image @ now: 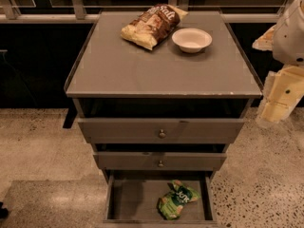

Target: Pick green rice chip bag from bottom drawer and place on counter

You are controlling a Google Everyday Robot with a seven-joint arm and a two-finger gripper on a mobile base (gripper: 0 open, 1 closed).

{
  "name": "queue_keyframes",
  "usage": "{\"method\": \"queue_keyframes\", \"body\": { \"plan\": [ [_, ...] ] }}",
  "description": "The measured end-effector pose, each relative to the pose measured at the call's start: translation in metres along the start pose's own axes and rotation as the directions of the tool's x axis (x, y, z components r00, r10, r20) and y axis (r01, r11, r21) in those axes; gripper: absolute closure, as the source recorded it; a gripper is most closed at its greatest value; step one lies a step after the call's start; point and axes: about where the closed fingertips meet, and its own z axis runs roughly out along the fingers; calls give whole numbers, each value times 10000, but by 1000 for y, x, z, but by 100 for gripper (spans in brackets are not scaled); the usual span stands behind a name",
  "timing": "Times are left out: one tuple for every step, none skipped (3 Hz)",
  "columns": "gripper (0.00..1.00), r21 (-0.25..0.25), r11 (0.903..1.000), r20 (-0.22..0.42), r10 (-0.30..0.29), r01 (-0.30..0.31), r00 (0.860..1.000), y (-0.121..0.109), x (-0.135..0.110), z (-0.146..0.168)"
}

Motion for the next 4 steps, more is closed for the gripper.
{"method": "queue_keyframes", "body": {
  "plan": [
    [0, 0, 10000, 2, 0, 0, 10000, 0, 0, 0],
    [0, 116, 9999, 654, 78, -86, 9978, 0, -2, 12],
    [0, -165, 9993, 1793, 358, -334, 9831, 21, -5, 59],
    [0, -958, 9906, 2338, 1182, -981, 9651, 39, -1, 147]
  ]
}}
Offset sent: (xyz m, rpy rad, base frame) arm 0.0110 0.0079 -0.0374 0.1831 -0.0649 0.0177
